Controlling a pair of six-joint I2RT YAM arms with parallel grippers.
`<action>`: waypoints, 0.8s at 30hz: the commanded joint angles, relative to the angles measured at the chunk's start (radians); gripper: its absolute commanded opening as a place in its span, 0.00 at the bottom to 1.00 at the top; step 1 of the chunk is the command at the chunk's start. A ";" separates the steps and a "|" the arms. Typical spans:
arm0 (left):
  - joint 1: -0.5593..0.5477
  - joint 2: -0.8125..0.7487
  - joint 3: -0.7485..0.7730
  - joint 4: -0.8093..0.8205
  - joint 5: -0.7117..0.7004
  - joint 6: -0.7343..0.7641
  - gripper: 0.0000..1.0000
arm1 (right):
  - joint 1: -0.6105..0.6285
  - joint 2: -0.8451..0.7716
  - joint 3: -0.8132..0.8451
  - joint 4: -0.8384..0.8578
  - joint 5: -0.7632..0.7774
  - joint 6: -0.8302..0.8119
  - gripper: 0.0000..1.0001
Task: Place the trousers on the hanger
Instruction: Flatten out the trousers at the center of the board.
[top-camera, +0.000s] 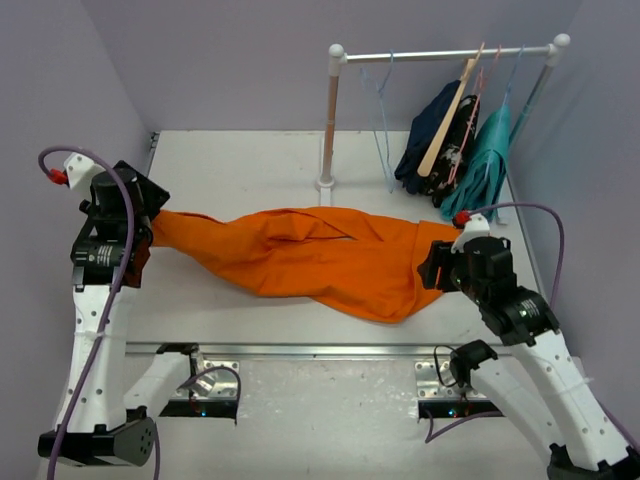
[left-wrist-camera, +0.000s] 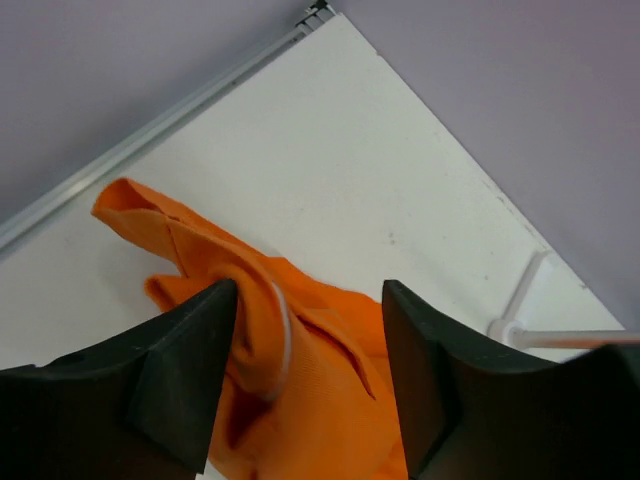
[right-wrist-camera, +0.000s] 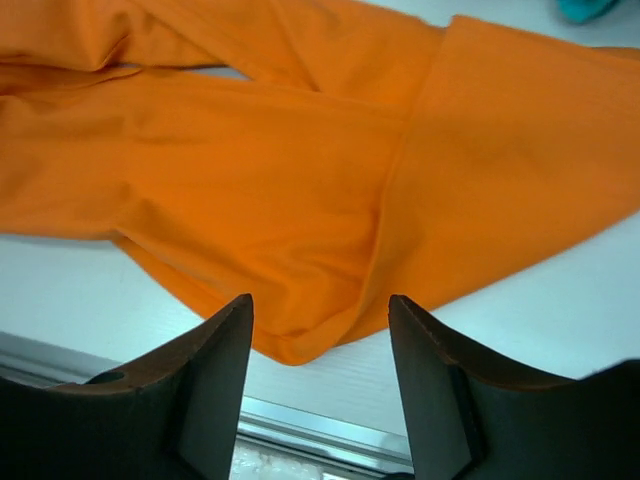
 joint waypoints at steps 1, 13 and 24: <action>0.023 0.008 -0.021 0.054 -0.114 -0.030 0.86 | 0.033 0.221 -0.021 0.139 -0.170 0.030 0.59; 0.022 0.098 -0.195 0.158 0.349 -0.045 1.00 | 0.074 0.803 0.020 0.299 0.309 0.117 0.69; -0.014 0.369 -0.464 0.285 0.288 -0.324 1.00 | -0.077 0.665 -0.139 0.320 0.300 0.155 0.00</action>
